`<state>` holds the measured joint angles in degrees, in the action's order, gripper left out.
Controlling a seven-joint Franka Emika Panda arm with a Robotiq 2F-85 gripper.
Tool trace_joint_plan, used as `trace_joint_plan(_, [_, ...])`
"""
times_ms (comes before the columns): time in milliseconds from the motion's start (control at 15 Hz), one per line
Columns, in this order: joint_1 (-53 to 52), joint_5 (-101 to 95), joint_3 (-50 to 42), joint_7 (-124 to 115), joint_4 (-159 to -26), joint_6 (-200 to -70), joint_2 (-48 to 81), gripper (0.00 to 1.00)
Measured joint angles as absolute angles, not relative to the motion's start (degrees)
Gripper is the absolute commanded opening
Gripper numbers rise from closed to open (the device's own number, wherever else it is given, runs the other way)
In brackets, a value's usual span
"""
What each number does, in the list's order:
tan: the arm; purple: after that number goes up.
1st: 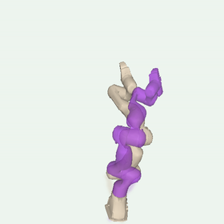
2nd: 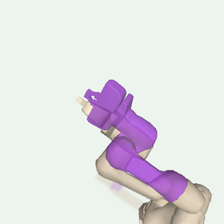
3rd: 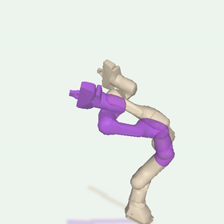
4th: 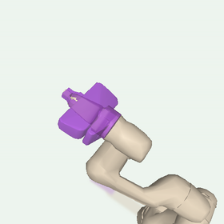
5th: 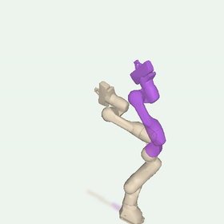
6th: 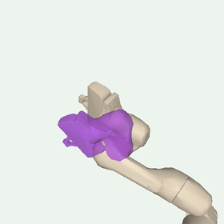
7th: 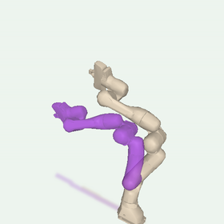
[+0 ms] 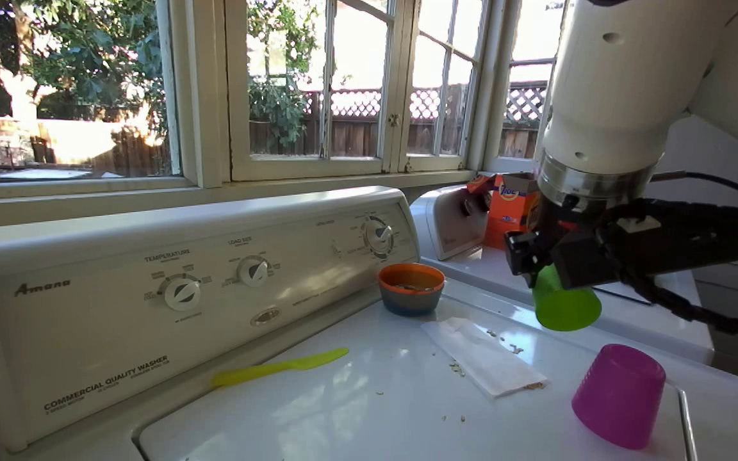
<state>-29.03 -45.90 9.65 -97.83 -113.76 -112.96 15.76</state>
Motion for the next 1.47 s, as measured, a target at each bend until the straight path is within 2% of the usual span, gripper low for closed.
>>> trace_joint_plan(333, [-29.03, -49.05, 12.53, -100.56, -113.05, -105.8, 15.94, 0.45])
trace_joint_plan(400, [-29.01, -49.44, 12.99, -100.85, -113.04, -105.64, 15.96, 0.7])
trace_joint_plan(667, [-28.75, -49.48, 14.5, -100.57, -113.04, -106.26, 15.96, 0.7])
trace_joint_plan(733, [-28.71, -49.48, 14.52, -100.53, -113.04, -106.28, 15.96, 0.45])
trace_joint_plan(1467, [-31.01, -58.93, 17.98, -101.99, -112.45, -95.05, 17.18, 0.45])
